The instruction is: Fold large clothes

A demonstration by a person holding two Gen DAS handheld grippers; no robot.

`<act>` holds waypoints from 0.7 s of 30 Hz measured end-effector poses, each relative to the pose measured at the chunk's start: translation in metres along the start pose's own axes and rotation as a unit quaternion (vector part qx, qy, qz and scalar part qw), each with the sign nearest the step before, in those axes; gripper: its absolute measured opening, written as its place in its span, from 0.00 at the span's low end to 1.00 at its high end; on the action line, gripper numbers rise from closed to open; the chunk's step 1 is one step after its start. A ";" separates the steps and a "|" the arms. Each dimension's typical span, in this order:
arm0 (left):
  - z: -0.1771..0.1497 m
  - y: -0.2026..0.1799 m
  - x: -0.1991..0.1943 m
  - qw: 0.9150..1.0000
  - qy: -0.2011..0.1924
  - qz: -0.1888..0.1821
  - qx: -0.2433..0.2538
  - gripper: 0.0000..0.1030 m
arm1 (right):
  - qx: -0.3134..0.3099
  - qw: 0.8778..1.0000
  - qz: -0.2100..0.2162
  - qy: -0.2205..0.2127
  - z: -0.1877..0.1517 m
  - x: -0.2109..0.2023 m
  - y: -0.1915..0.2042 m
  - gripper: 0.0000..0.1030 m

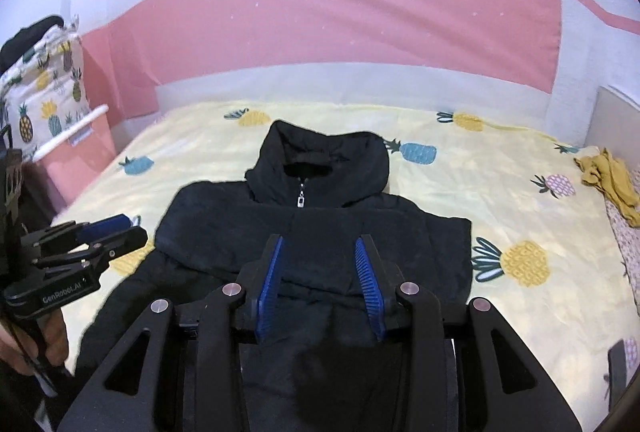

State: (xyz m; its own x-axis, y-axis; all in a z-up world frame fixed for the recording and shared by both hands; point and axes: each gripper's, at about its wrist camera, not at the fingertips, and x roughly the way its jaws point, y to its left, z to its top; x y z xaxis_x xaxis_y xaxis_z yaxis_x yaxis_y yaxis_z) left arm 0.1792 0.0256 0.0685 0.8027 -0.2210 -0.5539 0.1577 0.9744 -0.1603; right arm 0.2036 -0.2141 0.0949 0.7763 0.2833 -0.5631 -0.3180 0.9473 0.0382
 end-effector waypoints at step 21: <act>0.052 0.032 0.036 0.999 -0.011 0.026 0.015 0.60 | 0.002 0.999 0.030 0.027 0.030 0.077 0.004 0.40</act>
State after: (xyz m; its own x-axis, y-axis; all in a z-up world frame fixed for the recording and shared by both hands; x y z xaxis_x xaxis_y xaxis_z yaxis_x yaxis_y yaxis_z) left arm 0.2432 0.0504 0.0858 0.8225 -0.1693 -0.5429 0.1326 0.9854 -0.1065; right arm 0.2784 -0.1840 0.0768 0.7255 0.3320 -0.6029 -0.3611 0.9293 0.0773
